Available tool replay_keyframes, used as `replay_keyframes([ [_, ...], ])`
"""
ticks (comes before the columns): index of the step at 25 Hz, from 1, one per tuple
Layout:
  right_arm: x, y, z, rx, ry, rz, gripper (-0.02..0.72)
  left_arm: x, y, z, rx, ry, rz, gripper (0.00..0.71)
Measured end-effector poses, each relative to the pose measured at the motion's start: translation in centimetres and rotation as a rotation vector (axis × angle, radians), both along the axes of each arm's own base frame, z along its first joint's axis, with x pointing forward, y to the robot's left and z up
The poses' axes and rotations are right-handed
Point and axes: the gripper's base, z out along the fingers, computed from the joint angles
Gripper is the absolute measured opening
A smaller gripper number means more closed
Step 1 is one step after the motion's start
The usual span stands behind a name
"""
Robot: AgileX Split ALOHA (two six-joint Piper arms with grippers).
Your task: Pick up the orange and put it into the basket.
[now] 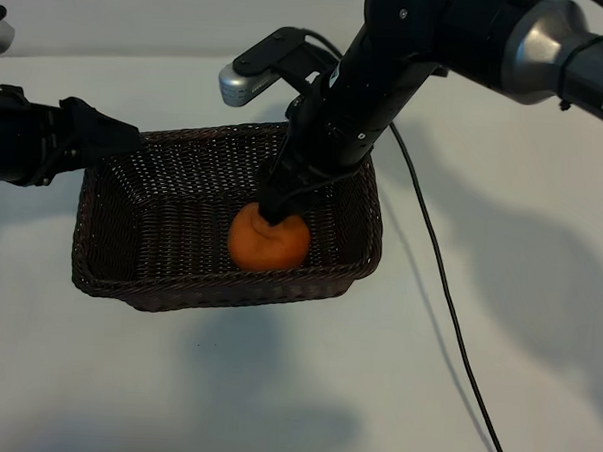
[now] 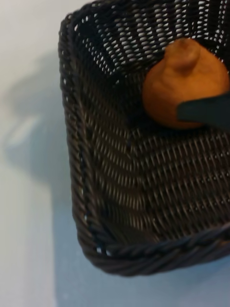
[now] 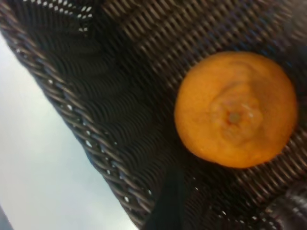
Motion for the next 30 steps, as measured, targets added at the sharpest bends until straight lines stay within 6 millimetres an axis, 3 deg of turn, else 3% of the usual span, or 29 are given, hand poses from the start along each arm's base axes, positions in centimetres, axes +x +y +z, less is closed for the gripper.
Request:
replay_keyframes([
  [7,-0.9,-1.0,3.2,0.007,-0.036,-0.09,0.639,0.4,0.2,-0.8,0.008,0.019,0.01,0.59],
  [12,-0.9,-1.3,3.3,-0.014,-0.025,-0.144,0.629,1.0,0.3,-1.9,0.009,0.043,0.013,0.59],
  [30,-0.8,-1.4,3.3,-0.012,-0.009,-0.198,0.602,1.3,-0.3,-1.3,-0.047,-0.002,-0.032,0.59],
])
